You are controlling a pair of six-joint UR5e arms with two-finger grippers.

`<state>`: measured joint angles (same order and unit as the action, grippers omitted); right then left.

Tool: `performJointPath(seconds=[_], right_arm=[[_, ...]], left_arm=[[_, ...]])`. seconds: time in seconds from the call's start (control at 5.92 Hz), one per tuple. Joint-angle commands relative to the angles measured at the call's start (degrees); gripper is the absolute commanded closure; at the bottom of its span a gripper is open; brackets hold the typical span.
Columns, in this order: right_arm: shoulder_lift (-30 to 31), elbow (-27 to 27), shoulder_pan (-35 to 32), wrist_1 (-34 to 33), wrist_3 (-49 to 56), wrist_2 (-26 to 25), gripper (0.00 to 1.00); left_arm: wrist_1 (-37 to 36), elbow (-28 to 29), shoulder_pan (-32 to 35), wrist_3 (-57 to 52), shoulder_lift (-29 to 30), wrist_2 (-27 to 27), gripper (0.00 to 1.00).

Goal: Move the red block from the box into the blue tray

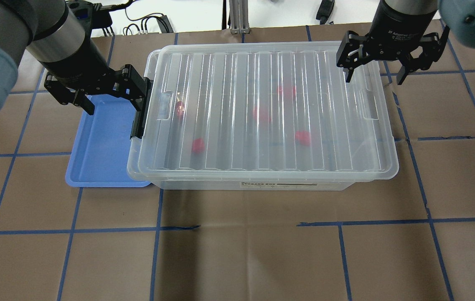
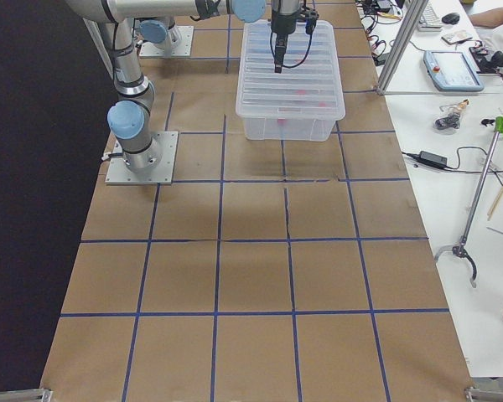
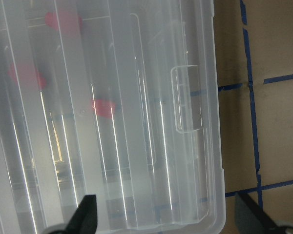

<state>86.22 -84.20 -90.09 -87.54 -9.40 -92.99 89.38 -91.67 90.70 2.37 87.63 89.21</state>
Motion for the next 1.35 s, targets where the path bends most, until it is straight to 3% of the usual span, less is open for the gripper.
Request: performJointPath(seconds=[0.0, 0.51, 0.84, 1.18], right_arm=[[-0.1, 0.2, 0.3, -0.2, -0.1, -0.1, 0.0], [-0.8, -0.5, 1.7, -1.1, 3.1, 0.0, 0.0], [-2.0, -2.5, 6.1, -1.5, 6.9, -0.4, 0.0], [-3.8, -10.1, 7.5, -12.0, 10.4, -0.6, 0.0]], left_arm=[[-0.1, 0.0, -0.1, -0.1, 0.0, 0.0, 0.02], [-0.1, 0.0, -0.1, -0.1, 0.0, 0.0, 0.02], [-0.1, 0.0, -0.1, -0.1, 0.0, 0.0, 0.02], [-0.1, 0.0, -0.1, -0.1, -0.1, 0.0, 0.02]])
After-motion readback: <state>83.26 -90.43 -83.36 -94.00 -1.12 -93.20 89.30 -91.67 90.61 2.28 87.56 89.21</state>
